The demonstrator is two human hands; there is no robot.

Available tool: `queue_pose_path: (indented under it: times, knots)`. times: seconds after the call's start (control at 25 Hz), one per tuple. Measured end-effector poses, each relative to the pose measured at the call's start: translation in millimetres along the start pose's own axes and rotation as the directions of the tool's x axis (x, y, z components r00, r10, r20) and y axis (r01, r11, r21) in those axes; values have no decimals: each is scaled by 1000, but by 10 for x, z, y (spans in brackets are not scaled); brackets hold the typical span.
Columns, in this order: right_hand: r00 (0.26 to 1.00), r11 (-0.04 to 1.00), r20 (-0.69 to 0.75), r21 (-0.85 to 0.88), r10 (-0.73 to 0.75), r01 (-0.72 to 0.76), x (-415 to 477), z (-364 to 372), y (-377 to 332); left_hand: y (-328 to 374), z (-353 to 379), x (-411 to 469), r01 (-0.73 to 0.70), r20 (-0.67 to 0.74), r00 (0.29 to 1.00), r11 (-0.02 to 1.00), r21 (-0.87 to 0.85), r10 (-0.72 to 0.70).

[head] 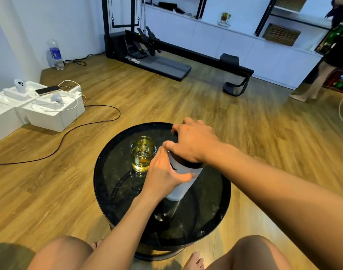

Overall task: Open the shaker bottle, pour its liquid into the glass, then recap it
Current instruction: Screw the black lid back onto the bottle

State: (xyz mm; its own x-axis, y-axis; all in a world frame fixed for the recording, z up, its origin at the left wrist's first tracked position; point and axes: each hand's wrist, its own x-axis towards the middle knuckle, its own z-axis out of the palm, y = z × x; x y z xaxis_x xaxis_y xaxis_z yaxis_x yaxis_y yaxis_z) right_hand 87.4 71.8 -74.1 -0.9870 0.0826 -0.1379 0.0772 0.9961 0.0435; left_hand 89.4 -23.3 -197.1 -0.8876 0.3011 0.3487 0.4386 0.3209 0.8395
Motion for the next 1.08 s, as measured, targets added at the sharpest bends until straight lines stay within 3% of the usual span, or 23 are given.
queue_pose_path:
  times: [0.08, 0.2, 0.36, 0.52, 0.68, 0.72, 0.8, 0.88, 0.92, 1.04, 1.08]
  knots:
    - [1000, 995, 1, 98, 24, -24, -15, -34, -14, 24, -14, -11, -3, 0, 1000, 1000, 7, 3]
    - [991, 988, -106, 117, -87, 99, -164, 12, 96, 37, -12, 13, -23, 23, 999, 1000, -2, 23]
    - [991, 991, -33, 30, 129, -128, -52, 38, -86, 56, -7, -2, -43, 15, 999, 999, 16, 42]
    - [990, 998, -128, -11, -55, 54, -147, 21, 25, 51, 5, -4, -56, -12, 998, 995, 80, 57]
    - [978, 986, -128, 60, 162, -155, -55, 66, -84, 45, -4, 8, -49, 29, 998, 998, -26, 49]
    - [986, 985, -93, 115, 138, -127, -15, 36, -93, 52, -33, 13, -29, 20, 999, 998, -53, 30]
    - [992, 970, -81, 215, -98, 113, -23, -66, 11, 13, -53, 30, 10, -7, 1000, 998, -58, -10]
    - [959, 952, -106, 134, -262, 275, -90, -75, 146, -16, -55, 49, -23, -32, 999, 999, -36, 22]
    - [964, 966, -103, 61, -245, 252, -124, -17, 160, -32, -37, 61, -26, -27, 999, 999, -30, 25]
    - [992, 999, -128, 37, 4, 1, -98, 106, 52, -14, -4, 57, -18, 12, 1000, 1000, -12, 18]
    - [987, 999, -149, -1, -54, 54, -83, 121, 56, -10, 8, 49, -28, 14, 1000, 1000, -6, 28]
